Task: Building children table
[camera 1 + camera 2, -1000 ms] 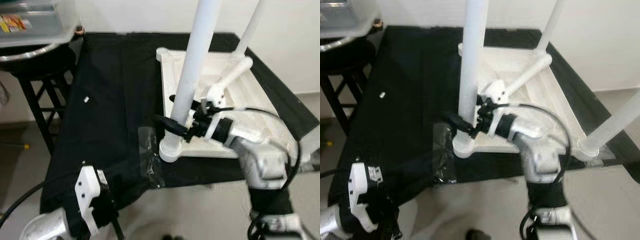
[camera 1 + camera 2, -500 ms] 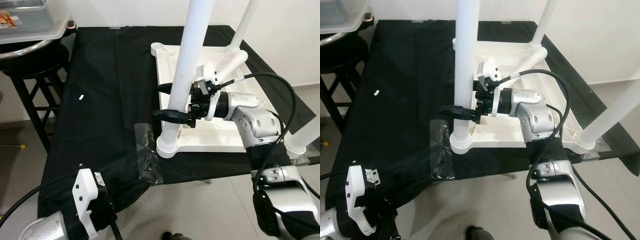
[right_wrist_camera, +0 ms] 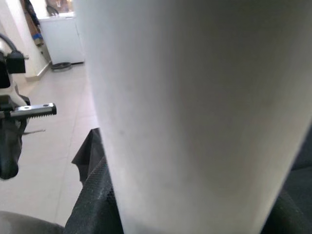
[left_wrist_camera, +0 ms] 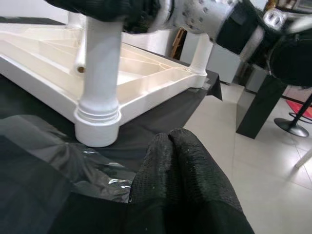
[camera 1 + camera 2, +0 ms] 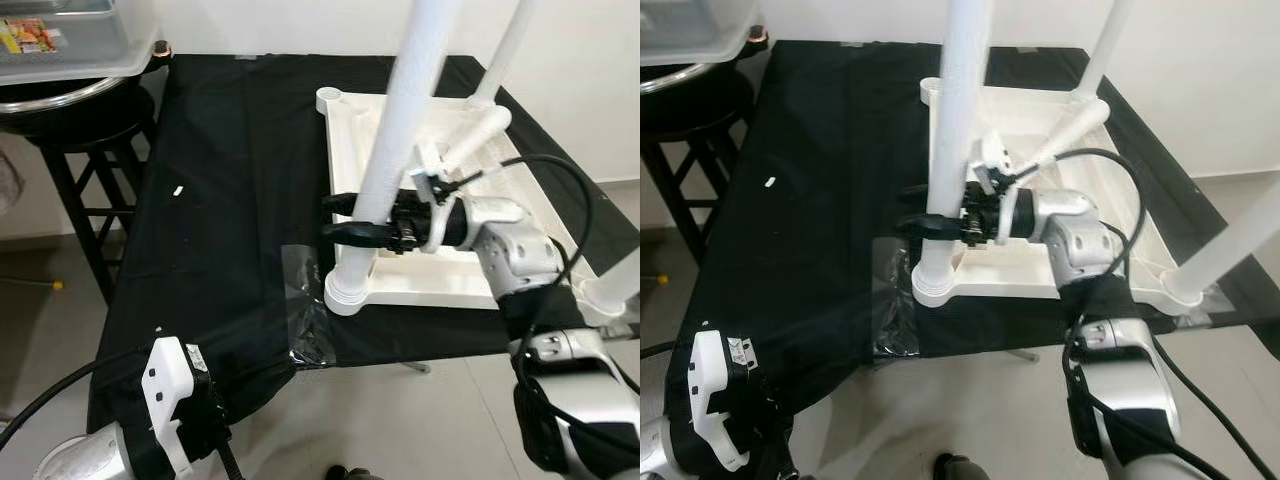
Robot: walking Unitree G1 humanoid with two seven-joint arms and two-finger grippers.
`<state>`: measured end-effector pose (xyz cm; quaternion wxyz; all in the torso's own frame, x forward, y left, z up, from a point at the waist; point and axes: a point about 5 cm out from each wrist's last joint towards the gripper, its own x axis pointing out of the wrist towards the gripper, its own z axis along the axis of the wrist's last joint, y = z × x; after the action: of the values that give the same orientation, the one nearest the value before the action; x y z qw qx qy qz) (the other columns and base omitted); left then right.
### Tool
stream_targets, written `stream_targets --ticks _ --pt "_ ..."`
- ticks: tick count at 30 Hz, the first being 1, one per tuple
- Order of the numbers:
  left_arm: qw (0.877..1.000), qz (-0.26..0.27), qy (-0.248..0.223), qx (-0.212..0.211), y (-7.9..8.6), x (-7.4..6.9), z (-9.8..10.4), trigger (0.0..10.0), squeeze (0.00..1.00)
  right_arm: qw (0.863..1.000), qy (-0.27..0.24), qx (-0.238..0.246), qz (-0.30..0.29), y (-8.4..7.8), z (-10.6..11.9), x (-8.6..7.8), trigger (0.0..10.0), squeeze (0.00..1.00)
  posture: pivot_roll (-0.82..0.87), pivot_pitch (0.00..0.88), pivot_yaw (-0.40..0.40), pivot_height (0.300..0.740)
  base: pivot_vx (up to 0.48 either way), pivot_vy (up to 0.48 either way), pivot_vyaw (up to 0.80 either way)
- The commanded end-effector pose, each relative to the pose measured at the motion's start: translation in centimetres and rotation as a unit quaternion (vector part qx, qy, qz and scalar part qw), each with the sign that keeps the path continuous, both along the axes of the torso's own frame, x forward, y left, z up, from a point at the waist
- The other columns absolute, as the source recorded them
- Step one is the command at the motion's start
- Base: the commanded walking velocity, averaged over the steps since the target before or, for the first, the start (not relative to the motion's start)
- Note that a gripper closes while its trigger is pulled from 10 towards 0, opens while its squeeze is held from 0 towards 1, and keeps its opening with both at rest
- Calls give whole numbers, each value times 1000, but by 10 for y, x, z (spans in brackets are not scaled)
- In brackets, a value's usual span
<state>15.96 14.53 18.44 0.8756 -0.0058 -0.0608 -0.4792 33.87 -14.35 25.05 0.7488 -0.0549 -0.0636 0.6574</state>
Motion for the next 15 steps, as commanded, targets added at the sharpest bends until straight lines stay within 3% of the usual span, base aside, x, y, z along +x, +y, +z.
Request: stream_targets --ticks 1,3,4,5,6,8,9,13,15 --pt "1000 -10 5 3 -2 -3 0 10000 0 999 32 -4 -33 -5 -19 -5 0 0 73 201 -87 740 0 0 0" --pt "1000 -12 5 3 -2 -3 -1 10000 0 994 32 -6 -108 2 -29 -6 0 0 67 200 -90 740 0 0 0" --pt "1000 -12 5 3 -2 -3 -1 10000 0 994 32 -6 -108 2 -29 -6 0 0 67 200 -90 740 0 0 0" --pt "1000 -12 5 2 -2 -3 -1 10000 0 977 40 5 -211 10 -39 -4 0 0 60 199 -90 740 0 0 0" --pt "1000 -13 6 3 -1 -2 -1 10000 0 910 63 20 -410 10 -57 -6 0 0 42 200 -80 740 0 0 0" --pt "1000 -15 5 4 1 0 -1 10000 0 841 82 9 -534 18 -84 -37 0 0 36 198 -63 740 0 0 0" --pt "1000 -15 5 4 1 1 -2 10000 0 835 76 1 -545 21 -88 -45 0 0 31 196 -61 740 0 0 0" --pt "1000 -23 3 3 -2 4 -2 10000 0 850 86 10 -519 38 -87 -46 0 0 22 178 -55 740 0 0 0" --pt "1000 -28 0 0 -4 6 -2 10000 0 865 98 20 -491 52 -84 -44 0 0 26 173 -58 740 0 0 0"
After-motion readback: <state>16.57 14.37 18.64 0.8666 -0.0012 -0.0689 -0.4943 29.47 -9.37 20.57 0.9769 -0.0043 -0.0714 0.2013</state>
